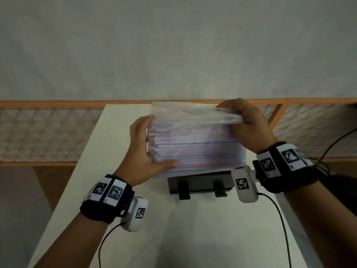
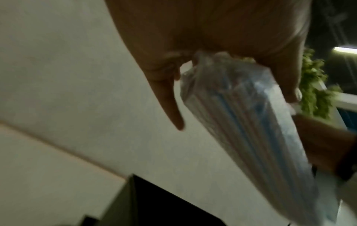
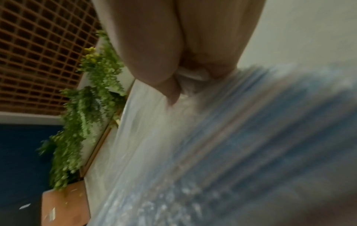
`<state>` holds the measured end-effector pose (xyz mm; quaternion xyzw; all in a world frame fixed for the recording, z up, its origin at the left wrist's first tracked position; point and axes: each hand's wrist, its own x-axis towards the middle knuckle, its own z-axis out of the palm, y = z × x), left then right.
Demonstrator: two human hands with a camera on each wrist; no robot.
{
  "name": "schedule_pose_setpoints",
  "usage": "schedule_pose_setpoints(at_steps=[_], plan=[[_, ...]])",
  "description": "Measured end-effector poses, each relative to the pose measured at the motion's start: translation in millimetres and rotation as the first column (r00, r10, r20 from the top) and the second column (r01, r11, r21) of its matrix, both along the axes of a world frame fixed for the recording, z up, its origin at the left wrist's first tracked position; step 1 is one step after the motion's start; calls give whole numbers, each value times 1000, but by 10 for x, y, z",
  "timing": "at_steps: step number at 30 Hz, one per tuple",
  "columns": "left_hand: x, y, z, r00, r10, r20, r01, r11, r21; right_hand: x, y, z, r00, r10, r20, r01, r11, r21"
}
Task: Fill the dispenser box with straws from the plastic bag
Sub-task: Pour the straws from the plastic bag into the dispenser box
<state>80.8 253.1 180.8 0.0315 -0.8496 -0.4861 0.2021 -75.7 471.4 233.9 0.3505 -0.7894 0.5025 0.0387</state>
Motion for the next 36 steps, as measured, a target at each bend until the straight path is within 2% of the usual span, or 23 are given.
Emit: schedule_pose_setpoints(at_steps=[2,5,7,9,11,13,14,15,18,21,25,27,29,31,33,36], plan=[[-108,139,-37,992,-9,130,-13,986,168,-170,68,-124,1000,-27,12,26,997,75],[-228,227,-82,961,55,270,-130,955,267,-298,236,-329,985,-29,-169,95,911,400],[-293,183,-115,906,91,414,-219,937,274,-231,346,-395,981,68,-179,34,857,514],[-324,112,-128,825,100,557,-289,920,264,-90,423,-430,976,198,-96,-114,828,549],[-337,60,-106,757,35,652,-355,860,366,60,440,-500,948,315,-43,-221,752,622],[-346,49,-42,741,-87,666,-371,773,514,181,396,-610,932,360,-29,-229,651,724],[-357,42,-7,739,-139,659,-367,737,568,207,360,-666,935,354,-26,-218,631,745],[-370,33,19,724,-172,668,-363,729,580,196,329,-712,943,333,-22,-209,641,738],[-421,-12,84,640,-143,755,-363,810,461,21,292,-682,965,259,41,-222,723,655],[-454,-89,122,644,-86,760,-347,853,390,-219,306,-464,959,258,117,-275,748,604],[-518,-76,50,671,25,741,-337,901,274,-407,278,-267,940,256,227,-342,703,624],[-552,-23,-3,717,8,697,-319,893,318,-431,253,-295,931,246,269,-363,684,633],[-570,31,-44,753,-81,653,-321,821,472,-412,235,-331,919,226,322,-386,681,623],[-587,82,-83,762,-123,636,-315,787,530,-390,229,-339,909,209,361,-398,689,605],[-618,119,-120,759,-93,644,-309,819,482,-403,218,-359,916,190,353,-380,695,611],[-677,114,-205,750,16,661,-339,868,364,-429,210,-455,941,147,304,-323,653,685]])
